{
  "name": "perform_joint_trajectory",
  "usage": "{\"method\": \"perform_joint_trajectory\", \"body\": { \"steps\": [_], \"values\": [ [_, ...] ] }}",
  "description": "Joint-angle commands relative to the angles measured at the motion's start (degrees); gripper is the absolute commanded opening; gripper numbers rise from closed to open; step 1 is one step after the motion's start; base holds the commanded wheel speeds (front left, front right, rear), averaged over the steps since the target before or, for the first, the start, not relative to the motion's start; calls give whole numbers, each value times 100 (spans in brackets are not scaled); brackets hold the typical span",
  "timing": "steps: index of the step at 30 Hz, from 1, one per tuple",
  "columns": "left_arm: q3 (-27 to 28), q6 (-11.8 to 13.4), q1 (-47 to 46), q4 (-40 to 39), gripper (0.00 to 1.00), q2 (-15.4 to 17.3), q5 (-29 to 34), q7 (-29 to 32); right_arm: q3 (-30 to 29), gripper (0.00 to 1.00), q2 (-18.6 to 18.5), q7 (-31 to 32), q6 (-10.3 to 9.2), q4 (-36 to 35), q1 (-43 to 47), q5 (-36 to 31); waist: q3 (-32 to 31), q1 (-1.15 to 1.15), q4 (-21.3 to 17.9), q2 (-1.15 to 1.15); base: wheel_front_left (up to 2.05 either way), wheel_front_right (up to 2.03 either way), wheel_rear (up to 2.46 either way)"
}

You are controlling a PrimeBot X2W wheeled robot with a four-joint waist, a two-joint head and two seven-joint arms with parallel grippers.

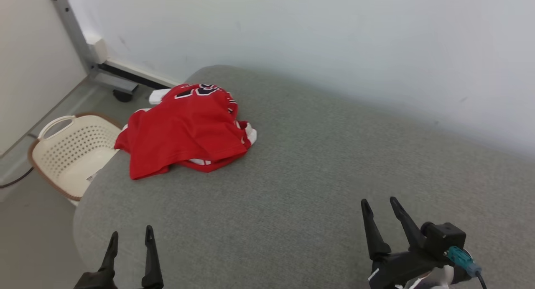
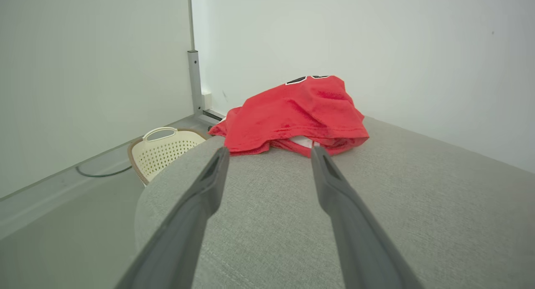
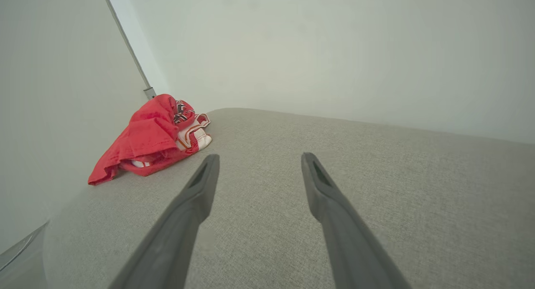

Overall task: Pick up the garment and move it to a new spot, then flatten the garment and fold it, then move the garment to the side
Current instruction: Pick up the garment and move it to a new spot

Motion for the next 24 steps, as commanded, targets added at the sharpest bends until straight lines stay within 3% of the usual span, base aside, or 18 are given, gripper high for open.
{"method": "perform_joint_trajectory", "body": {
  "steps": [1,15,24],
  "values": [
    [50,55,103,-82,100,6,-48,-49,68,100,-13,34,19,7,-73,17,77,0,223,0,0,0,0],
    [261,281,498,-529,100,-13,-174,-174,624,100,-12,69,19,242,-589,54,311,0,349,0,0,0,0],
    [78,-137,-347,-66,100,67,-472,288,501,100,-12,81,19,303,-573,-68,432,0,318,0,0,0,0]
  ]
}}
